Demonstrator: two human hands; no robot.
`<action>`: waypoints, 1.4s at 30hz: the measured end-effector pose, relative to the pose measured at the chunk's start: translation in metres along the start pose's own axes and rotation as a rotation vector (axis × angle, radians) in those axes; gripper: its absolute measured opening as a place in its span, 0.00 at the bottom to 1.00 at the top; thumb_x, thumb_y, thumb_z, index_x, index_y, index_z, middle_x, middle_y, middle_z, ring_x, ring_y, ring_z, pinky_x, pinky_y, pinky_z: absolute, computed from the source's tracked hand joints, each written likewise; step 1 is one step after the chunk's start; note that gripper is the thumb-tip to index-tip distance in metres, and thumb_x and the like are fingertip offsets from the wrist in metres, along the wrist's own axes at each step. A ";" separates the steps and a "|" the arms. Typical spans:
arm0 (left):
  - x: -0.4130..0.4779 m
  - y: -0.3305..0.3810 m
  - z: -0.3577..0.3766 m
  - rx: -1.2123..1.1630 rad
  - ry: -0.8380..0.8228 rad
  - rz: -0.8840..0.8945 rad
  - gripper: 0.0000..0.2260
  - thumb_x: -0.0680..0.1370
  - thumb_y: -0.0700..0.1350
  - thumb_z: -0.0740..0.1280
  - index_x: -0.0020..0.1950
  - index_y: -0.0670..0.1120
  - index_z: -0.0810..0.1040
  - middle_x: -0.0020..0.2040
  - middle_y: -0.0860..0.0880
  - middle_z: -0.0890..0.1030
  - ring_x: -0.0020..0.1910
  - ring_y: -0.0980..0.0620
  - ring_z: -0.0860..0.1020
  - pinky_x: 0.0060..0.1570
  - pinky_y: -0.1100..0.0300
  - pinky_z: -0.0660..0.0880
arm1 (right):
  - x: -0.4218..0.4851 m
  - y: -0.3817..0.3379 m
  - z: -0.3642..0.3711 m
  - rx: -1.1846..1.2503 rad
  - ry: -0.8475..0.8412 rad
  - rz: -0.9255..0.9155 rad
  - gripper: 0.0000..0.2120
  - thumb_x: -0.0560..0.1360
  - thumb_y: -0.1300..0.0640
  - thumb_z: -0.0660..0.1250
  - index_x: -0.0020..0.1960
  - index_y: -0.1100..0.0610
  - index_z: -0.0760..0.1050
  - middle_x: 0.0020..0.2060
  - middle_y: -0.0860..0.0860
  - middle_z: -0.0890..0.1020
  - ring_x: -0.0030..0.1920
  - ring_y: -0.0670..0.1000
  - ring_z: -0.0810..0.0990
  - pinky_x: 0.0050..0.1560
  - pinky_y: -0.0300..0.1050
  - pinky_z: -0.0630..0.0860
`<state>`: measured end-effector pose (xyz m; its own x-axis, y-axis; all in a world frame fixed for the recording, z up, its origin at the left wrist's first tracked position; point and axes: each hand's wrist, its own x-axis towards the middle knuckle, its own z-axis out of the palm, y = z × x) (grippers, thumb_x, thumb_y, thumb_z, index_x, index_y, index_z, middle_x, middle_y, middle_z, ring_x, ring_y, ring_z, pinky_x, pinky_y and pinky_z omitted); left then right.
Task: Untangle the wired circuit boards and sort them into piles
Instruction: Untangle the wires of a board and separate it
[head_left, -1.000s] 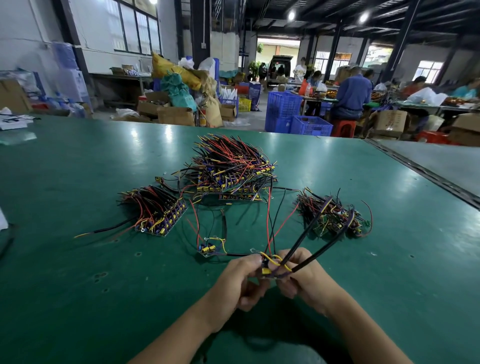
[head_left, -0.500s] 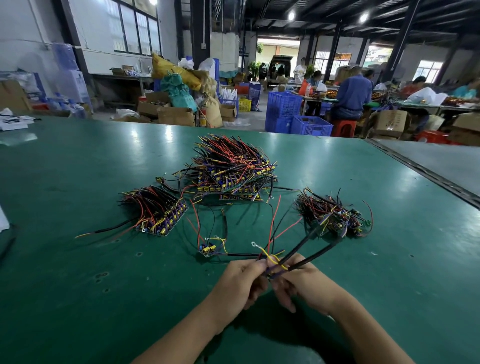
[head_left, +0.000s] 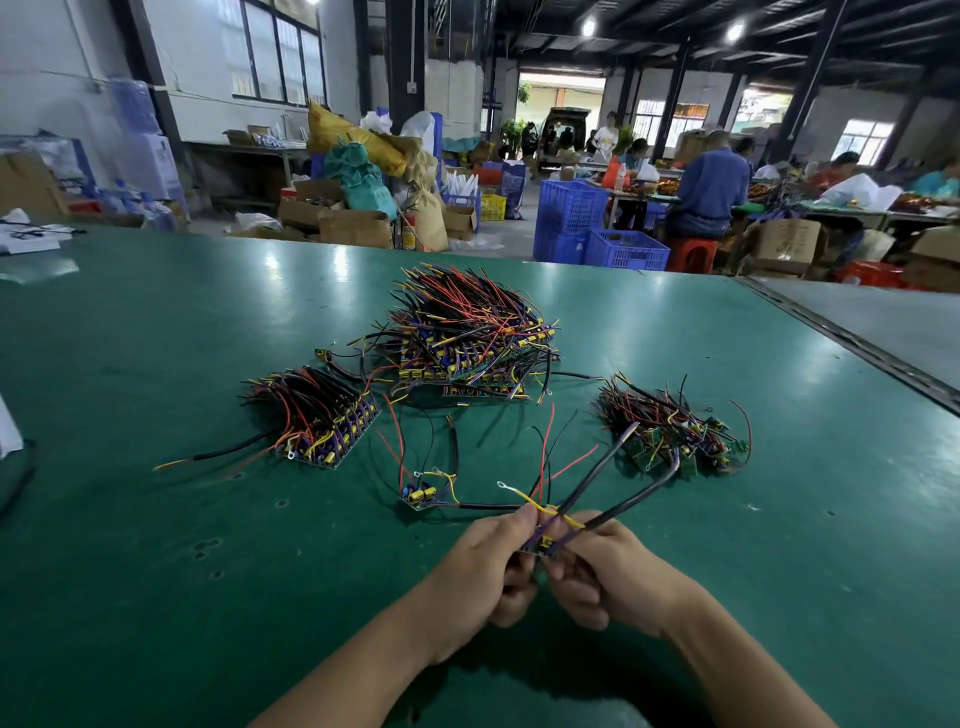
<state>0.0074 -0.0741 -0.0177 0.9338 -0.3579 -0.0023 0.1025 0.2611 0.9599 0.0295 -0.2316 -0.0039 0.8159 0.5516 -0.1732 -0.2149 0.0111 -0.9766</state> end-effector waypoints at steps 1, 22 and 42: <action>0.000 -0.001 0.000 -0.006 -0.007 -0.007 0.19 0.76 0.60 0.58 0.40 0.50 0.82 0.39 0.38 0.54 0.26 0.52 0.51 0.24 0.69 0.54 | 0.000 0.000 0.001 0.013 -0.003 -0.004 0.18 0.75 0.53 0.67 0.26 0.54 0.74 0.18 0.49 0.67 0.16 0.47 0.64 0.20 0.32 0.63; 0.006 0.009 0.000 -0.149 0.132 -0.021 0.19 0.71 0.59 0.59 0.26 0.48 0.69 0.24 0.52 0.65 0.20 0.56 0.57 0.25 0.64 0.50 | 0.014 0.007 -0.001 0.124 0.005 -0.212 0.18 0.71 0.45 0.70 0.46 0.62 0.75 0.28 0.58 0.76 0.25 0.54 0.74 0.27 0.43 0.71; 0.008 0.007 0.000 -0.073 0.030 0.058 0.19 0.79 0.55 0.58 0.48 0.38 0.73 0.52 0.44 0.82 0.39 0.46 0.81 0.34 0.60 0.71 | 0.028 0.010 -0.006 0.361 0.365 -0.043 0.24 0.77 0.40 0.62 0.51 0.62 0.76 0.31 0.53 0.74 0.26 0.50 0.68 0.28 0.42 0.69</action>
<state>0.0152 -0.0751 -0.0112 0.9486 -0.3135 0.0436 0.0713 0.3460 0.9355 0.0528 -0.2209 -0.0197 0.9484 0.2179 -0.2302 -0.2961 0.3501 -0.8887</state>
